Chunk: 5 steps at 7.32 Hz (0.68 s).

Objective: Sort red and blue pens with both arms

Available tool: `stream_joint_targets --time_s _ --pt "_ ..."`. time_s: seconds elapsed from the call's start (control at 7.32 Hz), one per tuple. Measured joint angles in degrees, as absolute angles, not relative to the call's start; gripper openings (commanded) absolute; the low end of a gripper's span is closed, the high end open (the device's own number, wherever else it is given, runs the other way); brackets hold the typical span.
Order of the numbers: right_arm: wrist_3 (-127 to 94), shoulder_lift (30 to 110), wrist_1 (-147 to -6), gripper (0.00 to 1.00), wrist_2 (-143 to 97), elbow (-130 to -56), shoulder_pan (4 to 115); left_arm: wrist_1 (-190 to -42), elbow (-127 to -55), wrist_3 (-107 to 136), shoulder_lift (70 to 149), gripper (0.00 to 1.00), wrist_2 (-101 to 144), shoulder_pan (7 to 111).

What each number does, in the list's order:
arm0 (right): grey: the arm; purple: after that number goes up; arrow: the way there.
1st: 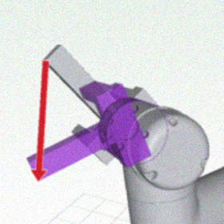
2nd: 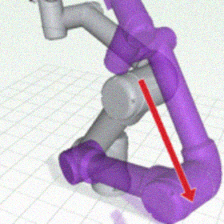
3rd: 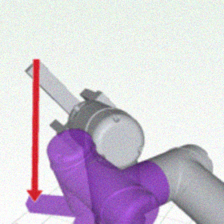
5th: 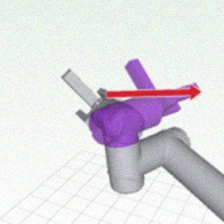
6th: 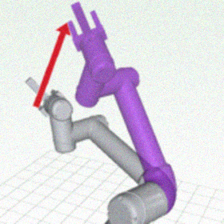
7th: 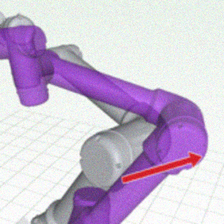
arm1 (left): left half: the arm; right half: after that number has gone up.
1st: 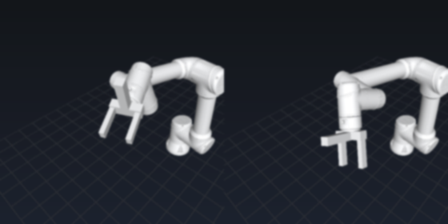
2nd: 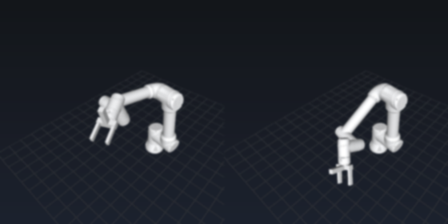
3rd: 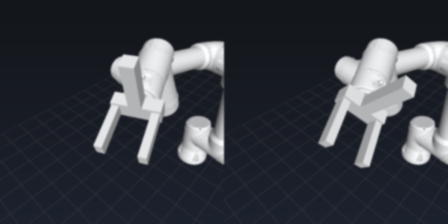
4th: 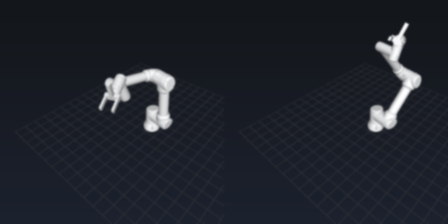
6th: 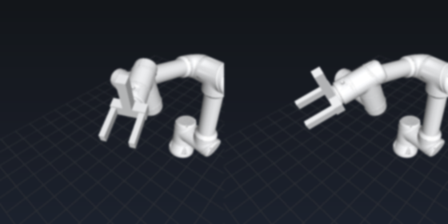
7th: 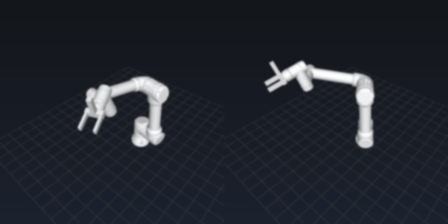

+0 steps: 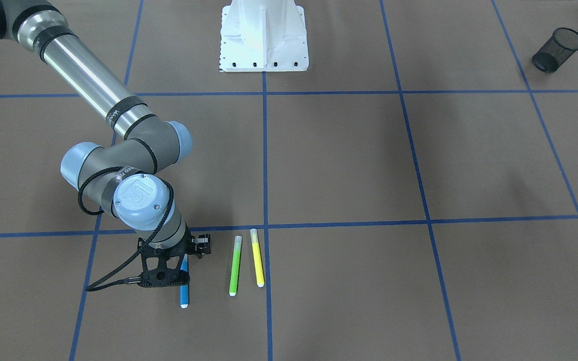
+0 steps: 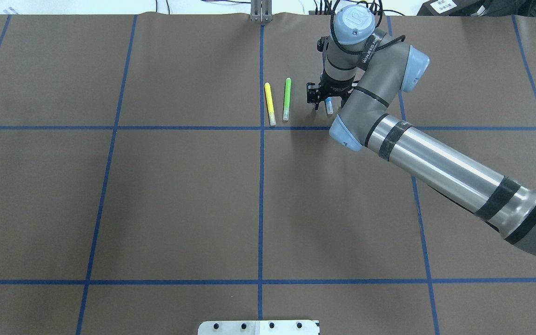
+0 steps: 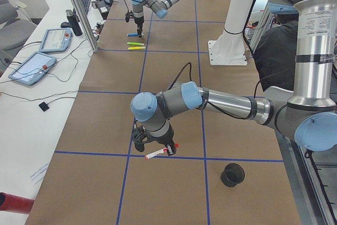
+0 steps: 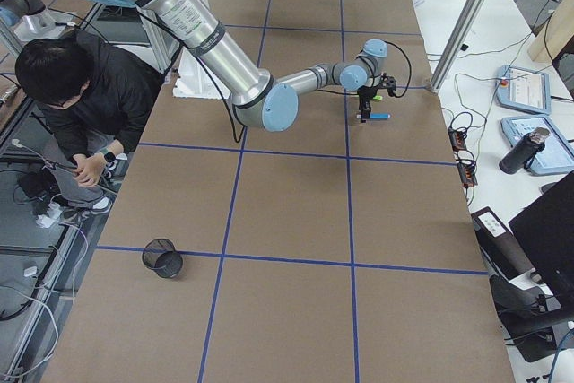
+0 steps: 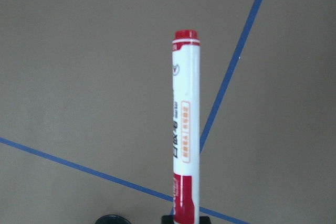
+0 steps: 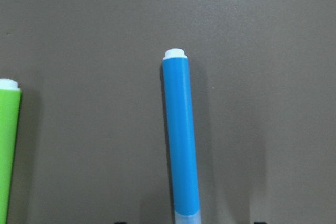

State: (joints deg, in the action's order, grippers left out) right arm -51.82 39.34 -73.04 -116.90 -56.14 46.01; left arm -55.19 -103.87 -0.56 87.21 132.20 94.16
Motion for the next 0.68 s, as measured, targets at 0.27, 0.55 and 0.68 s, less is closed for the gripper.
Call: stream_joint_targets --time_s 0.27,0.55,0.68 --pt "-51.12 39.29 -73.04 0.55 -117.08 -55.73 45.97 -55.18 -103.96 -0.79 87.19 0.0 132.19 94.33" --pt "-51.01 39.34 -72.99 0.48 -117.17 -55.67 45.98 -55.05 -103.91 -1.06 86.53 0.0 132.18 94.89" --pt "-51.04 39.34 -73.03 0.44 -117.17 -55.65 45.99 -54.45 -103.94 -1.07 86.14 0.0 132.19 95.07"
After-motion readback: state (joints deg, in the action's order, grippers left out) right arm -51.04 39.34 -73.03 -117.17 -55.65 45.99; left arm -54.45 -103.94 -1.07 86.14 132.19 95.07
